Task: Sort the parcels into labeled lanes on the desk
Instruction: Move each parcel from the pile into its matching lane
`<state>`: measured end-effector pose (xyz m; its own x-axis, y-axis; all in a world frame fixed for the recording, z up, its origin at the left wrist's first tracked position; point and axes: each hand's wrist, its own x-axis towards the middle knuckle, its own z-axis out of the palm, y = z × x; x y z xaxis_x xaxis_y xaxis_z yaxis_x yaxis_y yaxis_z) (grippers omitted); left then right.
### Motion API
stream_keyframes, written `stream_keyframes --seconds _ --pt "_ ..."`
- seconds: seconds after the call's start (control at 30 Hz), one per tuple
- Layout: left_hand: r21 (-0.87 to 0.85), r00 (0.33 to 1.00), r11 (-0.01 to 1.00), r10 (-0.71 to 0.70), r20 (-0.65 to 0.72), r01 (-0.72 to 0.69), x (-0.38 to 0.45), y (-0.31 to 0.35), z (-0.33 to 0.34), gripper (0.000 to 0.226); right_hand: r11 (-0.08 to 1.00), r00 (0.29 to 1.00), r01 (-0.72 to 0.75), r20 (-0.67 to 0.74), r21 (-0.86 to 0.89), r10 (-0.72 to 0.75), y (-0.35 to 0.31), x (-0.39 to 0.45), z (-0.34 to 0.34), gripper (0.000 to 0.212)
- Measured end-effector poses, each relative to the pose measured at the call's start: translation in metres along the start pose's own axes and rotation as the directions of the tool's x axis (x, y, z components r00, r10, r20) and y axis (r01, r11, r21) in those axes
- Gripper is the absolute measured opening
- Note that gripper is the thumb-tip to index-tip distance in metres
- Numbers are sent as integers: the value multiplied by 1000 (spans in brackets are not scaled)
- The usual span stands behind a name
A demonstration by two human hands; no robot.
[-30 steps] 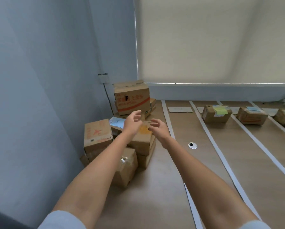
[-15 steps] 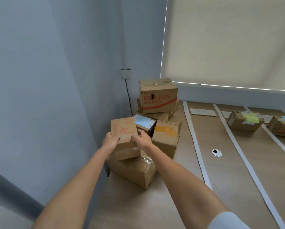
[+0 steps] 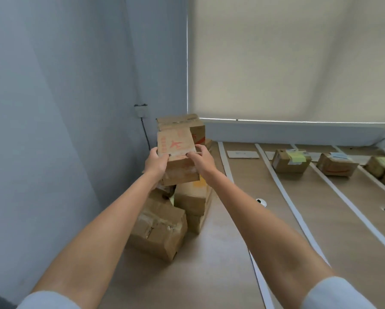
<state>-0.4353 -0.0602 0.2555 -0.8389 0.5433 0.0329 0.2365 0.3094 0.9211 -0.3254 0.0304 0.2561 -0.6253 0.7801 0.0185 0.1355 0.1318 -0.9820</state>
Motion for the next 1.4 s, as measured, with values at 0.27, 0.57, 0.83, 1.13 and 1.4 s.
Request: stream_keyframes --seconds 0.27,0.57,0.83,1.13,1.4 --pt "-154 986 988 36 161 -11 -53 74 138 50 1000 985 1 -170 10 1 26 -14 -169 54" --pt "-428 995 903 75 66 -40 -115 134 266 47 996 953 54 -301 68 -31 32 -39 -330 45" --pt "-286 970 958 71 234 -1 -158 119 336 60 986 981 -17 -189 168 49 81 -68 -385 27" --pt "-280 937 928 -152 316 245 -165 96 351 31 961 938 -158 -268 228 218 123 -73 -394 30" --pt "-348 888 874 -174 425 338 -168 72 388 37 946 943 -261 -159 193 293 155 -62 -399 38"
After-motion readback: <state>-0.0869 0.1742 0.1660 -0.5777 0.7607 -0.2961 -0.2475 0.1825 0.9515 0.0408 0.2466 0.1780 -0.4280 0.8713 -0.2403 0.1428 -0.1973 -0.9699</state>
